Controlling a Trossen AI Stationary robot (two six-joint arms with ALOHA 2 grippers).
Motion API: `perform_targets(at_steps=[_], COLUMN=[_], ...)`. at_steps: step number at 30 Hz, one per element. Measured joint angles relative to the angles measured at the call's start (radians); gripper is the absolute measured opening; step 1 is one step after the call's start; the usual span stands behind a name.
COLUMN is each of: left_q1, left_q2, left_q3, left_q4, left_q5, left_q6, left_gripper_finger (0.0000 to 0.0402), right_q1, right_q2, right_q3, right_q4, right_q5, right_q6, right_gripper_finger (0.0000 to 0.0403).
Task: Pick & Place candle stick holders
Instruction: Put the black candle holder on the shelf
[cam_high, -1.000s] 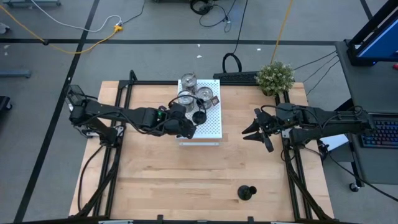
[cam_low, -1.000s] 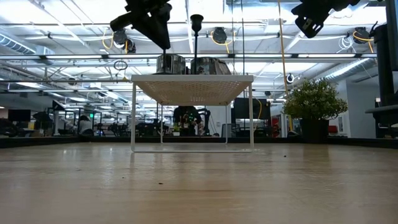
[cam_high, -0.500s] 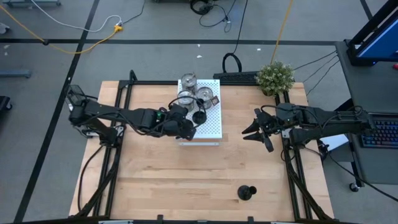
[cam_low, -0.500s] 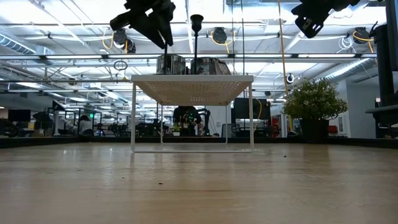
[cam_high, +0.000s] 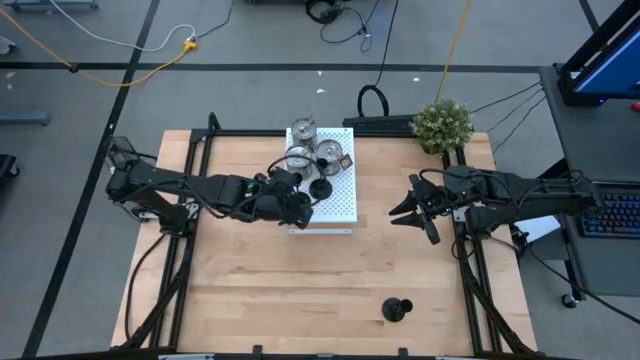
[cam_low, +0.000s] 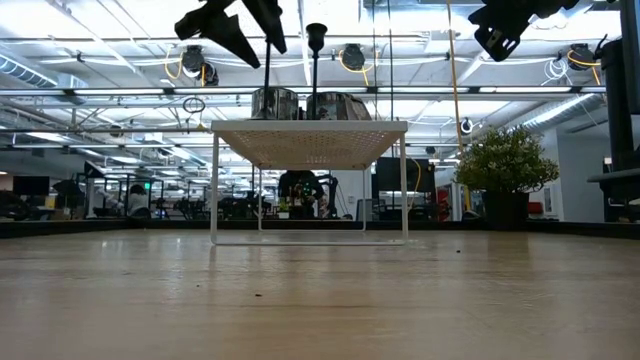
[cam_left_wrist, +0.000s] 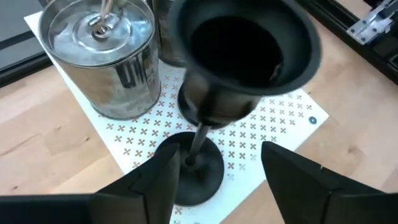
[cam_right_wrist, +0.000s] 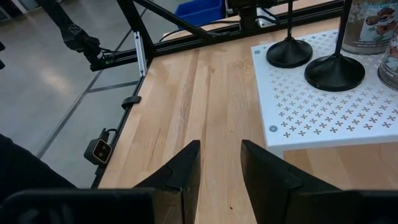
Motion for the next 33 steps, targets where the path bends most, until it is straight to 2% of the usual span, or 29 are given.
perform_targets(at_steps=[12, 17, 22, 30, 33], left_q1=[-0.031, -0.052, -0.082, -0.112, -0.122], left_q2=[-0.124, -0.202, -0.269, -0.321, -0.330], left_q3=[0.001, -0.001, -0.001, -0.001, -0.001], left_q4=[0.126, 0.117, 0.102, 0.087, 0.086], left_q5=[0.031, 0.031, 0.041, 0.079, 0.081], left_q6=[0.050, 0.062, 0.144, 0.207, 0.184], left_gripper_finger=[0.0248, 0.0248, 0.0248, 0.0248, 0.0248], right_q1=[0.000, 0.000, 0.000, 0.000, 0.000], right_q2=[0.000, 0.000, 0.000, 0.002, 0.006], right_q3=[0.000, 0.000, 0.000, 0.000, 0.000], right_q4=[-0.001, -0.001, 0.000, 0.009, 0.009], right_q5=[0.000, 0.000, 0.000, 0.003, -0.002], right_q6=[0.000, 0.006, 0.033, 0.027, 0.032], right_gripper_finger=[0.0105, 0.0105, 0.0105, 0.0105, 0.0105])
